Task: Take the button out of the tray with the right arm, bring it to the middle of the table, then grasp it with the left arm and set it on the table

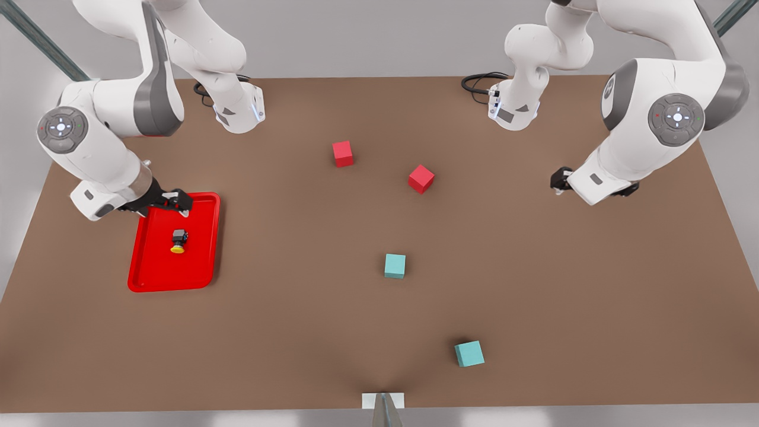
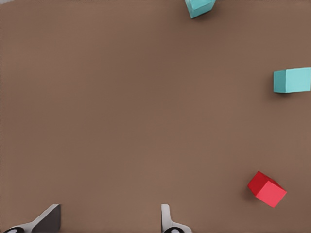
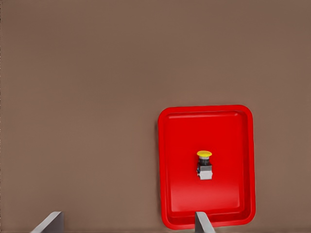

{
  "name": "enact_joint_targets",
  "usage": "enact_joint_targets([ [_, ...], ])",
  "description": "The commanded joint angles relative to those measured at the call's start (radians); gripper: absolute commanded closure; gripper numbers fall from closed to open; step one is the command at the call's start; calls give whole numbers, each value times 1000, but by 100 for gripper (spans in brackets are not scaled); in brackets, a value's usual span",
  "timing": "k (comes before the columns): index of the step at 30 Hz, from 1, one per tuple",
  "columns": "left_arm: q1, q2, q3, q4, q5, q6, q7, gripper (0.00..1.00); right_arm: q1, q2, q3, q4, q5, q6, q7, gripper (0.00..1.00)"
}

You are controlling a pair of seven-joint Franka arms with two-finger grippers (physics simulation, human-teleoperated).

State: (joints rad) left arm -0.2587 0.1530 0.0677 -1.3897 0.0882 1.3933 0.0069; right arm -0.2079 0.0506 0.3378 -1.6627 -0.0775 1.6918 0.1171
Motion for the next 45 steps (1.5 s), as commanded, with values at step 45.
enact_joint_targets([
  [45,-13,117,-3,6,-1,87,1,0,-392,411,7,-474,-234,793,-257,0],
])
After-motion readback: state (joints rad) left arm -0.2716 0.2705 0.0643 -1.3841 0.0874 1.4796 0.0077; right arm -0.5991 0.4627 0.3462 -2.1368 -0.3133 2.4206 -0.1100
